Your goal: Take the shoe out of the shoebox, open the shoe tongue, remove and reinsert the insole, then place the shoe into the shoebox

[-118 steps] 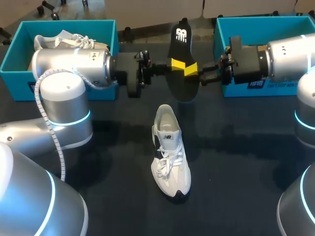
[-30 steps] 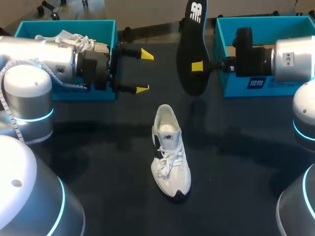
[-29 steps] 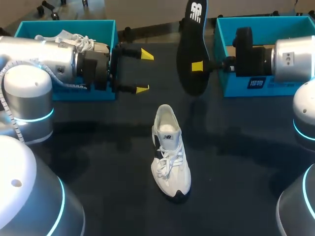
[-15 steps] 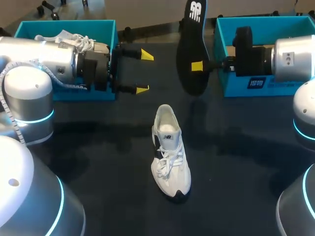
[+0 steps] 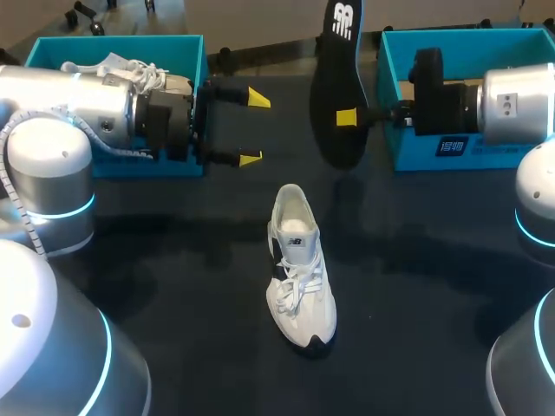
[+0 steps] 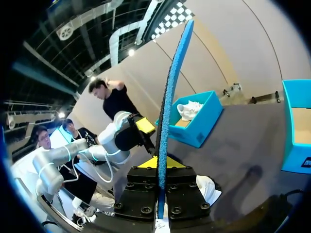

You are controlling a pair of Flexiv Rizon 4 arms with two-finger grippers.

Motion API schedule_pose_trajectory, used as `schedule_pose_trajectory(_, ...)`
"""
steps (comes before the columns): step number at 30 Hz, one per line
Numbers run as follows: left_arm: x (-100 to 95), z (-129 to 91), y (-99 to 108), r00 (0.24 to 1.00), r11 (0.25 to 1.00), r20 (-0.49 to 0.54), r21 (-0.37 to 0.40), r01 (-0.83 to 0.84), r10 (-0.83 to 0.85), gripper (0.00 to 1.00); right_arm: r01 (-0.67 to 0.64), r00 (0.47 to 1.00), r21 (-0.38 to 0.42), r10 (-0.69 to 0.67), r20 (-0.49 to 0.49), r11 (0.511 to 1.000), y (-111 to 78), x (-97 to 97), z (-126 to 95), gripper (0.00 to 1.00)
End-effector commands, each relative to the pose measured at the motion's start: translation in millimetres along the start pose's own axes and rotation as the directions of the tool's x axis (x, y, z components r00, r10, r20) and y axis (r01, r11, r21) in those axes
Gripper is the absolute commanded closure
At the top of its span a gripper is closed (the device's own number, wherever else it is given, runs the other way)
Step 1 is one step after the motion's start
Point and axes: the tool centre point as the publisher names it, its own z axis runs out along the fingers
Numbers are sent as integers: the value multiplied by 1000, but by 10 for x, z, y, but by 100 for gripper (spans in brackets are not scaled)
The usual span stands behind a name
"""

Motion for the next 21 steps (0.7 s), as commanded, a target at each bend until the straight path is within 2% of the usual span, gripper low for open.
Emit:
schedule_pose_trajectory(1, -10, -1, 3, 1000, 1000, -5, 1, 1, -1, 0, -1, 1000, -1, 1, 2, 1000, 0, 4, 16, 100)
schedule_pose_trajectory(11, -10, -1, 3, 1000, 1000, -5, 1, 1, -1, 0, -1, 1000, -1, 1, 2, 1000, 0, 4, 16, 100)
schedule_pose_trajectory(13, 33, -6, -10, 999, 999, -35, -11, 40, -40, 0, -1, 1000, -1, 1, 2, 1000, 0, 4, 16, 100)
schedule_pose_trajectory(18, 166, -7, -40, 985, 989, -102, -45, 138, -142, 0, 123, 992, -1, -123, -23, 992, 21, -172, 44, 100)
schedule_pose_trajectory(21, 219, -19, -66, 977, 984, -129, -65, 164, -171, 0, 174, 984, 9, -173, -31, 985, 37, -213, 43, 100)
